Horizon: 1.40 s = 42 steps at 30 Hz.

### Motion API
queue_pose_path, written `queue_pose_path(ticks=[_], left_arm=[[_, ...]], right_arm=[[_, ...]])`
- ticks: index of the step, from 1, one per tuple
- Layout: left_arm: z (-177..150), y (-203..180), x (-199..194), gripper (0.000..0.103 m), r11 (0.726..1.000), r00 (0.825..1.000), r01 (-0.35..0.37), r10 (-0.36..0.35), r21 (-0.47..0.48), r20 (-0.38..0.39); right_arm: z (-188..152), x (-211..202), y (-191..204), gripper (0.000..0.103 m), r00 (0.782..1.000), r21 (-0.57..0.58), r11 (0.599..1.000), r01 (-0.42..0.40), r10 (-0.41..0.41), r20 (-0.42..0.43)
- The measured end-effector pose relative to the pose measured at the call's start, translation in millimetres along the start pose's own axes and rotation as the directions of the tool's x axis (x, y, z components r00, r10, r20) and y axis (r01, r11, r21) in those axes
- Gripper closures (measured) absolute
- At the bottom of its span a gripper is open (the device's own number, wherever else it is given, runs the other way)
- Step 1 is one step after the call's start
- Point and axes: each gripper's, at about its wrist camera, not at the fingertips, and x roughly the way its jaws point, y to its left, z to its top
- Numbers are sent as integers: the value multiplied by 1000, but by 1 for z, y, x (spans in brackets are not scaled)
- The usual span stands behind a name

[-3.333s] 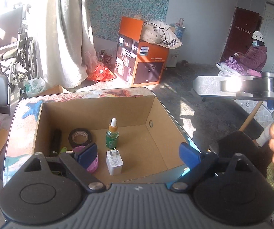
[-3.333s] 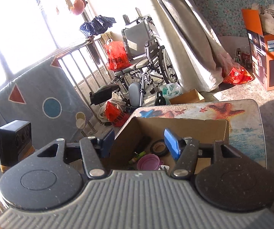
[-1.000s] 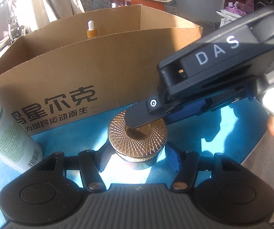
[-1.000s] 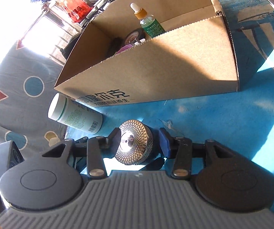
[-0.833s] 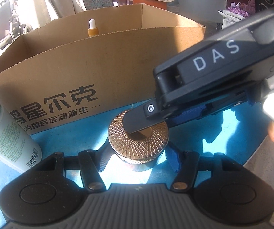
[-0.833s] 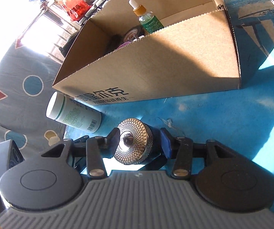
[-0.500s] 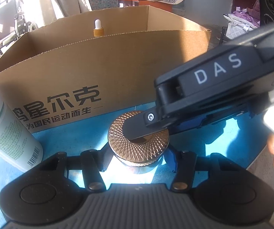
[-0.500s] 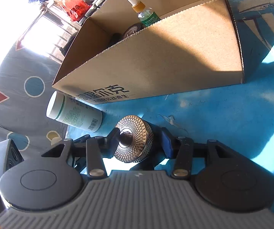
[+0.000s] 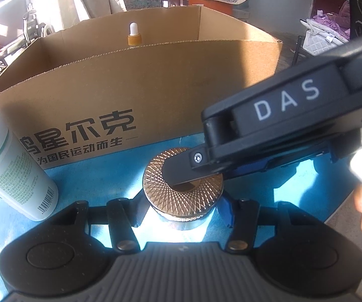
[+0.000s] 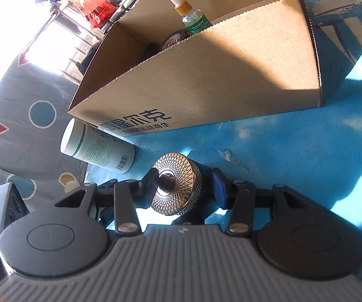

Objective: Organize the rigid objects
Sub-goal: 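Lift the gold-lidded jar with the right tool and carry it over the box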

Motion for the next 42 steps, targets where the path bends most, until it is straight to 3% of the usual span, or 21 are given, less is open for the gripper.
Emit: queue_pose_path(ticks=[16,23,29,34,37,42], left_arm=[[3,1,-24,46,1000,999,-24,25,-18,45],[9,-2,-50,46,998,993,-56,57,-15,105],[46,-2,-84,46,995,970,-95,94,-6,223],[96,2,-91,46,998,961,-59,56,2,269],[125,6,-73,46,1000,971,1,-2,3,240],[159,16,-14,46,994,991,100,-96,-36,91]], right_arm=[[-2,-17,19,59,999,-49,999,-16,17,33],[-1,-38,37,59,996,-89,995,-35,42,73],[20,-75,69,59,982,-168,984,-57,85,167],[57,-104,88,57,968,-237,971,-30,87,236],[84,-111,83,57,967,-243,970,3,59,246],[130,-90,47,57,987,-171,985,33,-4,163]])
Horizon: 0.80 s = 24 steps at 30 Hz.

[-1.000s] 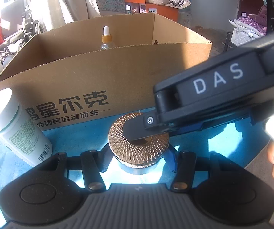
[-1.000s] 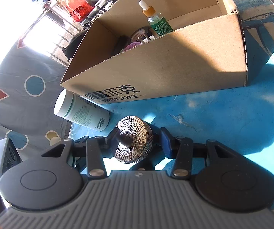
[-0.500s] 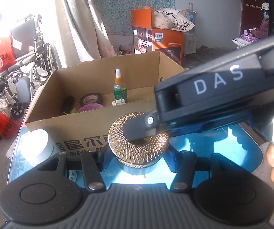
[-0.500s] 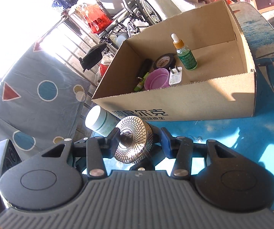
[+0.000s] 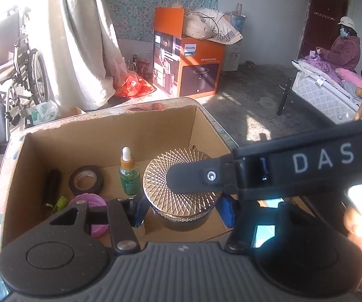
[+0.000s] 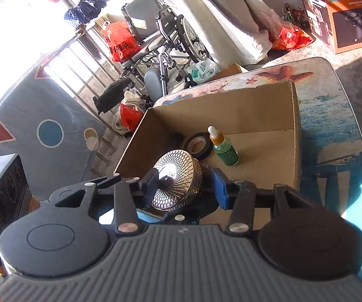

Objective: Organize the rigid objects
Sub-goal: 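Lift the gold-lidded jar with the right tool and carry it over the box, then lower the jar into the box and open the right tool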

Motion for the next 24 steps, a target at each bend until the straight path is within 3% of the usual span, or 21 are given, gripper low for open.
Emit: queue_pose_path(ticks=[3,9,20,24], left_arm=[[2,6,29,46,1000,997,21,-22,-21,-69],[-5,19,59,46,998,989,27,-34,-54,-143],[-11,17,88,44,993,967,53,-78,-109,-243],[-11,15,84,46,993,975,54,-74,-101,-208]], right_arm=[[8,24,-21,57,997,18,1000,23,-22,-69],[6,55,-27,57,989,-68,996,61,-70,-134],[10,72,-27,58,983,-171,982,78,-105,-151],[10,71,-29,58,985,-174,981,80,-104,-138]])
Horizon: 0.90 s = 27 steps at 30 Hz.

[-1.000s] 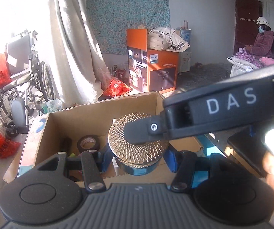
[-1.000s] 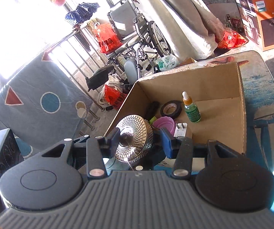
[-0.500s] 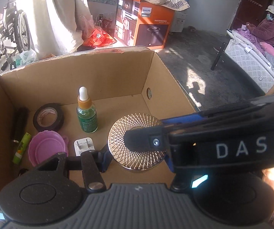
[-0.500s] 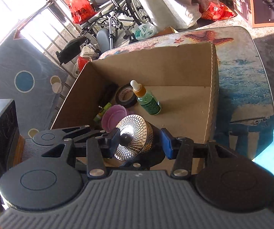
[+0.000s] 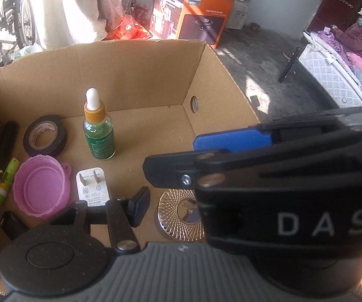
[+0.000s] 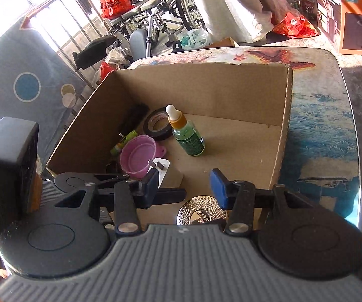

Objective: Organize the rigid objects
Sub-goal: 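Lower the jar into the box and open the right tool, then grip the white pill bottle's lid with the right tool and lift it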

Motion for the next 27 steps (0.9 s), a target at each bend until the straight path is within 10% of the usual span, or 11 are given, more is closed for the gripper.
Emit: queue_pose_path(ticks=[9,17,27], left_arm=[[-8,-14,-44,31,1000,991,0,-3,27,134],[-55,-21,-129,17,993,956,-46,11,112,294],[-138,19,-185,14,983,911,-182,168,3,377]], right_arm=[[-13,-38,5,58,985,62,996,-70,60,159],[-51,-107,32,51,913,93,965,-244,196,358],[-98,-103,75,27,912,73,958,-278,239,333]])
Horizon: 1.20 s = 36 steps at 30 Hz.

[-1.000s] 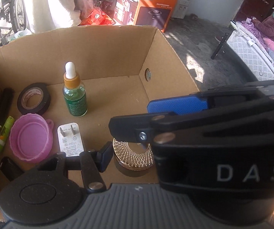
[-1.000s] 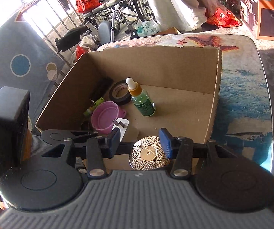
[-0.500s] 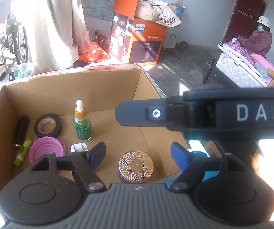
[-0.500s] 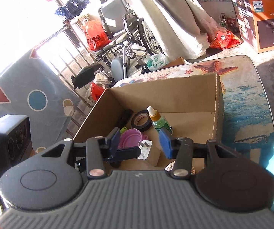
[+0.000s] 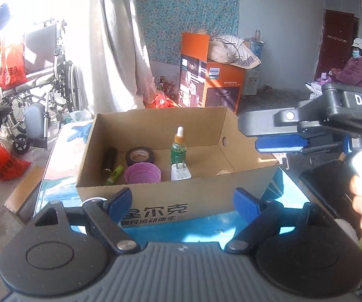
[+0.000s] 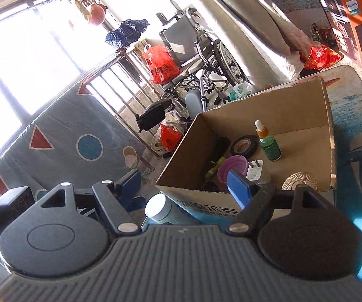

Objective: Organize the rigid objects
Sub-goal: 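Grip the white pill bottle's lid with the right tool and lift it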

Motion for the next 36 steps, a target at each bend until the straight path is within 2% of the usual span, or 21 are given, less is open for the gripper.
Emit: queue_pose_path(ticks=[6,11,16,19,21,23,25,27,33,36], left_arm=[[-29,34,-10,14,990,991,-133,133,-49,10],[-41,50,12,15,981,983,-183,182,-59,-12],[-48,61,34,22,978,980,-200,200,-55,-2],[-51,70,44,31,980,982,-188,188,-72,-4],[-52,75,48,44,981,985,-172,172,-89,-7],[-54,78,50,49,981,987,-161,161,-104,-4],[-56,79,49,49,981,987,-160,161,-108,-2],[-56,78,48,49,980,985,-171,171,-105,-6],[-51,66,26,49,978,981,-192,193,-84,3],[-37,52,6,49,975,975,-218,220,-47,34]], right_arm=[[-19,44,25,27,994,-27,999,-37,35,-99],[-27,94,49,27,985,-70,997,-29,16,-172],[-35,133,66,30,975,-122,993,-3,-24,-222],[-40,154,70,38,967,-152,988,5,-43,-251],[-42,164,71,43,963,-158,987,10,-52,-264],[-43,173,70,48,960,-154,988,12,-54,-273],[-44,179,68,59,957,-146,989,7,-50,-287],[-45,182,66,66,955,-136,991,8,-48,-292],[-44,166,68,70,957,-111,993,-27,-7,-291],[-35,143,78,70,965,-118,991,-62,29,-262]])
